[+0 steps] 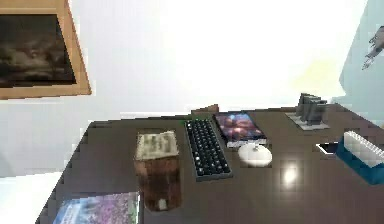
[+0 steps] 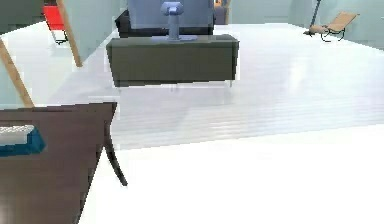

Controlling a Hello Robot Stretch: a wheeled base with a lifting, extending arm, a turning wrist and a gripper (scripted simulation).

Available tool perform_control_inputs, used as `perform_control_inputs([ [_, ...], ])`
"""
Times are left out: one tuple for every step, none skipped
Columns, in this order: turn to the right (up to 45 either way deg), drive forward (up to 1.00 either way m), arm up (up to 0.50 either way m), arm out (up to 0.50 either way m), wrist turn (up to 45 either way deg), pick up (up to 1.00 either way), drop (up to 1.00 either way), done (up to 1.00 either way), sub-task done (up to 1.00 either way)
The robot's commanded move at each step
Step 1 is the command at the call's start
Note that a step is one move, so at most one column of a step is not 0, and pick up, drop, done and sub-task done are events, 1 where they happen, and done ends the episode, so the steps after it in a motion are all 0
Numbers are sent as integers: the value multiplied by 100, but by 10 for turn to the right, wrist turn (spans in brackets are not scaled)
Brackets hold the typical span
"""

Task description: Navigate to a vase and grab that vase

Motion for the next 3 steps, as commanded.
perform_control_inputs([
  [-450,0,0,0,0,0,0,0,0],
  [-210,0,0,0,0,0,0,0,0],
  [0,0,50,0,0,0,0,0,0],
])
